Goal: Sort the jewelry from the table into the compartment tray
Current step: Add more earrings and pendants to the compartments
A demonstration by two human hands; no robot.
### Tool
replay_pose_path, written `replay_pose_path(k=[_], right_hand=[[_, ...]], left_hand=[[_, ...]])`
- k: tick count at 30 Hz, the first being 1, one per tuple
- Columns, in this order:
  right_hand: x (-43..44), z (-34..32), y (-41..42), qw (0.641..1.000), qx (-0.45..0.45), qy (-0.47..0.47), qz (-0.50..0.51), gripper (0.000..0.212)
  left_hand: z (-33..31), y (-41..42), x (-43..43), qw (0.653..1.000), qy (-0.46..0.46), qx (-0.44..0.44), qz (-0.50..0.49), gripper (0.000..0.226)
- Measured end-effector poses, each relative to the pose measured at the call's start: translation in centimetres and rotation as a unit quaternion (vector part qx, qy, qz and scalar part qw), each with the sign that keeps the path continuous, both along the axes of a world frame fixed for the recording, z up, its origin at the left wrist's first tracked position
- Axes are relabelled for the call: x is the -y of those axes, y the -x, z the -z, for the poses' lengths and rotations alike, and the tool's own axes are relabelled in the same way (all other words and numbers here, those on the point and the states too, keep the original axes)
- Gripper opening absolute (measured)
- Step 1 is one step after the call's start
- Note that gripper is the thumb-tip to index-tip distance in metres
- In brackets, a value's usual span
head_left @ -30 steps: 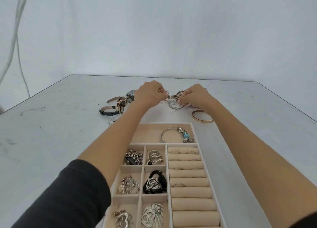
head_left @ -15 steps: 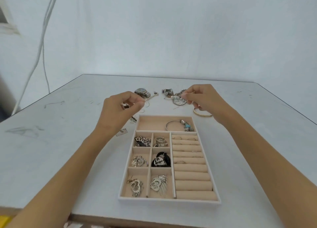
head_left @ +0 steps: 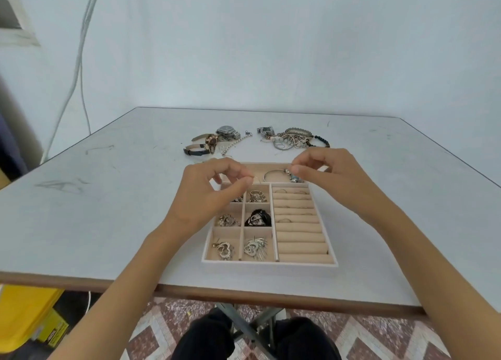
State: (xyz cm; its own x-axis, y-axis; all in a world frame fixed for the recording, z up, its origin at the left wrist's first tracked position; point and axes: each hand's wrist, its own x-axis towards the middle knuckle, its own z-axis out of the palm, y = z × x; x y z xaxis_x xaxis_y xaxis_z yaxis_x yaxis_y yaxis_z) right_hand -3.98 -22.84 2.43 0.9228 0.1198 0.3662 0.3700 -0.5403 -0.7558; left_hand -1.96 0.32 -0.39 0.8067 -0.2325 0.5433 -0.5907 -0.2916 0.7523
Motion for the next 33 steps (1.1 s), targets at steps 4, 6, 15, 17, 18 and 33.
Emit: replay_pose_path(k=[4,6,15,17,18,33], right_hand=[[1.1,1.0,2.4,1.000,0.012,0.010,-0.008,0.006],[1.5,1.5,3.4,1.000,0.017,0.015,-0.017,0.005],[2.2,2.9,4.9,0.994,0.028,0.106,0.001,0.005],[2.1,2.8,5.0,0.992,0.035,0.123,0.011,0.005],[2.0,2.8,5.0,0.989,0.043,0.138,0.015,0.005],[-0.4,-1.5,5.6,0.900,0.084,0.423,0.061,0.010]], left_hand=[[0.2,2.0,0.8,1.000,-0.003,0.002,0.020,0.010],[0.4,2.4,0.9,1.000,0.004,0.001,0.012,0.007],[0.8,2.4,0.2,0.999,0.017,0.010,-0.030,0.005],[0.8,2.5,0.2,0.999,0.013,0.011,-0.030,0.006],[0.8,2.5,0.2,0.999,0.010,0.012,-0.030,0.006],[1.0,2.4,0.1,1.000,0.003,0.011,-0.024,0.005]])
